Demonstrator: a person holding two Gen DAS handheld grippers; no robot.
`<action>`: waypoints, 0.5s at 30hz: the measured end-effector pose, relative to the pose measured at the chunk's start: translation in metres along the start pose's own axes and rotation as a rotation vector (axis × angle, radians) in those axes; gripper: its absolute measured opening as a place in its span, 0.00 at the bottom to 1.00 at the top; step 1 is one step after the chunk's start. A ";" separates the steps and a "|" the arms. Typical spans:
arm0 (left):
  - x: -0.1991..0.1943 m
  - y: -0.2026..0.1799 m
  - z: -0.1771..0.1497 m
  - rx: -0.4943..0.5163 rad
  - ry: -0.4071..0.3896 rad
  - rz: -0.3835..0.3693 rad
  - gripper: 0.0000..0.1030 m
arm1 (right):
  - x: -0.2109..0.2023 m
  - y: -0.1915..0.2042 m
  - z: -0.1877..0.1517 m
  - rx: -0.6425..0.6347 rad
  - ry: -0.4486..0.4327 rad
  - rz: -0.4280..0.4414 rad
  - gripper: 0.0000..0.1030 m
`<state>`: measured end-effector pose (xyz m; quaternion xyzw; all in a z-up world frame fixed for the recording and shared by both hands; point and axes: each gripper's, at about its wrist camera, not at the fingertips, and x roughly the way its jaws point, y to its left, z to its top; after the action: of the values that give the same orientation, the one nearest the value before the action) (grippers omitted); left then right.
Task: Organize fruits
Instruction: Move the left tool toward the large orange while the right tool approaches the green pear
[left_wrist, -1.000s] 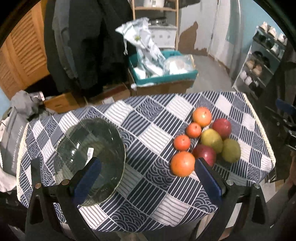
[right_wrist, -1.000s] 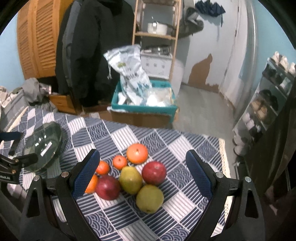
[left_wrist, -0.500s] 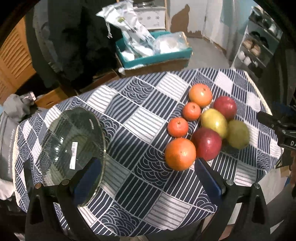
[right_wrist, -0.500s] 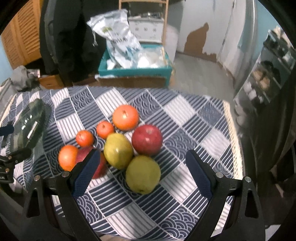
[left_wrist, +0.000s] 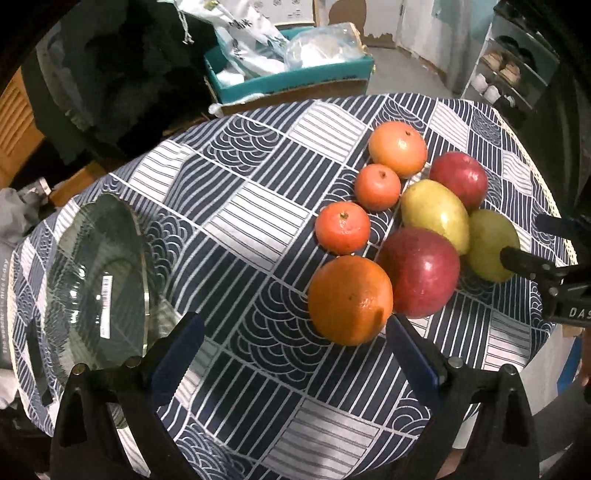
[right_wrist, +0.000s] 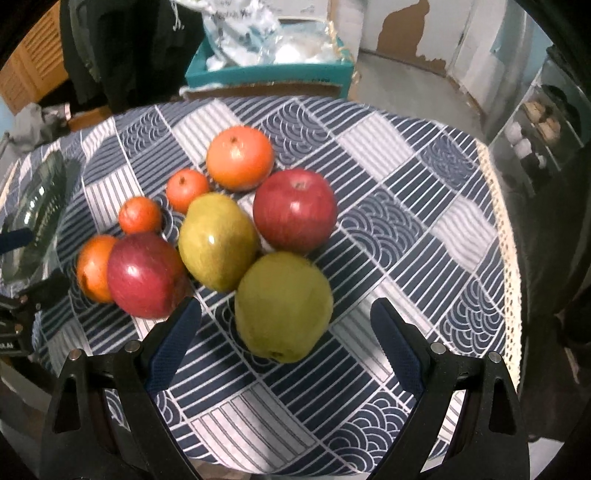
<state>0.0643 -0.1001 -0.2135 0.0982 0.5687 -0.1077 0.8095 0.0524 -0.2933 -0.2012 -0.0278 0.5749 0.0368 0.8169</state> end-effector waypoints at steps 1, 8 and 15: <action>0.002 -0.001 0.000 0.004 0.001 -0.001 0.97 | 0.003 0.001 0.000 -0.004 0.008 -0.004 0.89; 0.018 -0.006 0.000 0.036 0.016 -0.008 0.97 | 0.023 0.005 0.001 -0.020 0.054 -0.003 0.89; 0.028 -0.002 0.002 0.027 0.033 -0.071 0.97 | 0.041 0.007 0.001 -0.028 0.093 -0.005 0.89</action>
<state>0.0750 -0.1047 -0.2390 0.0905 0.5837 -0.1424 0.7943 0.0669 -0.2850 -0.2395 -0.0426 0.6114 0.0414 0.7891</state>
